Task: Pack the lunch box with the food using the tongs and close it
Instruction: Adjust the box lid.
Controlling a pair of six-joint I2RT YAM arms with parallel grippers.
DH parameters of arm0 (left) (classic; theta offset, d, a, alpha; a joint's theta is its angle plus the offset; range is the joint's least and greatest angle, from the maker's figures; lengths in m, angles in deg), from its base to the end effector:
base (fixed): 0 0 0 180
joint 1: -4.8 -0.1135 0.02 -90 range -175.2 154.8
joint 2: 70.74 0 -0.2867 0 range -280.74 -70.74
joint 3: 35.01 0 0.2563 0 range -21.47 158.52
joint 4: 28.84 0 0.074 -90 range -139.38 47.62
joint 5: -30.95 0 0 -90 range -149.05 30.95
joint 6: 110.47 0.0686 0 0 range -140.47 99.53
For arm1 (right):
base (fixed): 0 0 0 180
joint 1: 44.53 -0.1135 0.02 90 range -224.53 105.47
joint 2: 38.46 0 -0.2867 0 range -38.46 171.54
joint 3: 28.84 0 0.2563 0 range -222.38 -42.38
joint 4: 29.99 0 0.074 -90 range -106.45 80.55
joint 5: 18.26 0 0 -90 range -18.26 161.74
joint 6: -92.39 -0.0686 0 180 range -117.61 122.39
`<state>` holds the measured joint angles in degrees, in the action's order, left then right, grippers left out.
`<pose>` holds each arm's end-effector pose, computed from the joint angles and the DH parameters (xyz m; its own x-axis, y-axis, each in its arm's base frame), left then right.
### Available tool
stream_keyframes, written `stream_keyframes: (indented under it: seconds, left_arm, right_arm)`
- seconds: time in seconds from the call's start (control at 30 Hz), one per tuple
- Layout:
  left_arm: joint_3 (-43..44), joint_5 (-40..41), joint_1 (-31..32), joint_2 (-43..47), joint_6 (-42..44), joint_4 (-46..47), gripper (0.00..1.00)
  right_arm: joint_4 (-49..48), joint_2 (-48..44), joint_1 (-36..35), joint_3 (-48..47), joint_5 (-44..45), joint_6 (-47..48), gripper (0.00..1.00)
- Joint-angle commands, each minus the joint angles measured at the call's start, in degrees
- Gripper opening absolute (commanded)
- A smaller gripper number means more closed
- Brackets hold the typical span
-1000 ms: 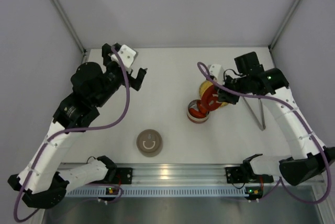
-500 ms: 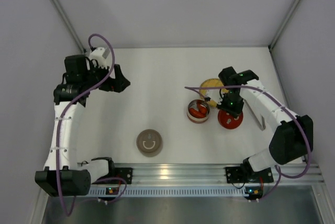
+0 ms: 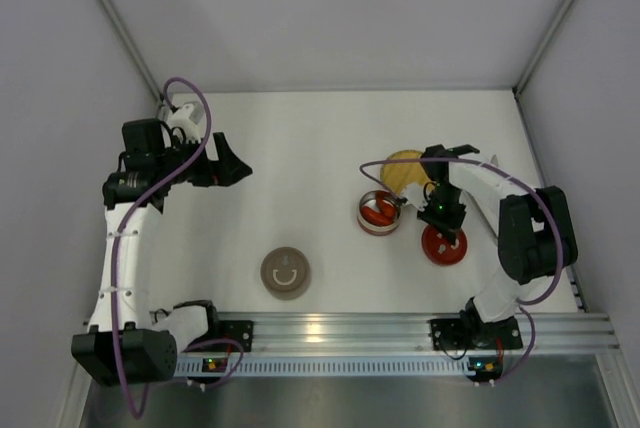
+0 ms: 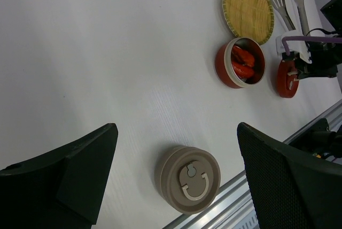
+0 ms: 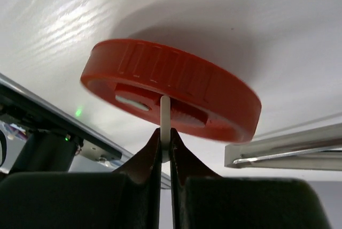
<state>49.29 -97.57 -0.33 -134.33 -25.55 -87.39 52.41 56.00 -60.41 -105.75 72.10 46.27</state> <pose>0.2359 -0.0217 0.3826 -0.6458 -0.1275 -0.7528 0.3642 0.8151 -0.4505 0.2521 0.0713 0.1816 -0.4925 -0.8607 0.1288 -0.8546 0.5062 0.1153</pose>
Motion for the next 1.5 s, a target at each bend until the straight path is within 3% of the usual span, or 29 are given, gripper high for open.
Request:
stream_keyframes:
  seconds: [0.0, 0.5, 1.07, 1.47]
  left_arm:
    - [-0.8, -1.5, -0.4, 1.5, -1.5, 1.2, 0.98]
    - [-1.7, -0.2, -0.4, 2.3, -1.8, 1.5, 0.98]
    - [-2.3, -0.1, -0.5, 3.3, -2.6, 2.3, 0.98]
    - [-2.7, -0.7, -0.5, 3.9, -3.0, 3.0, 0.98]
  right_arm:
    - [-6.5, 1.1, 2.0, -0.2, -3.2, -2.0, 0.00]
    - [-15.5, -1.5, 4.0, 5.6, -7.9, -6.4, 0.01]
    - [-21.0, -7.4, 5.9, 12.9, -12.0, -6.4, 0.15]
    - [-22.1, -9.0, 7.8, 14.7, -13.5, -6.3, 0.18]
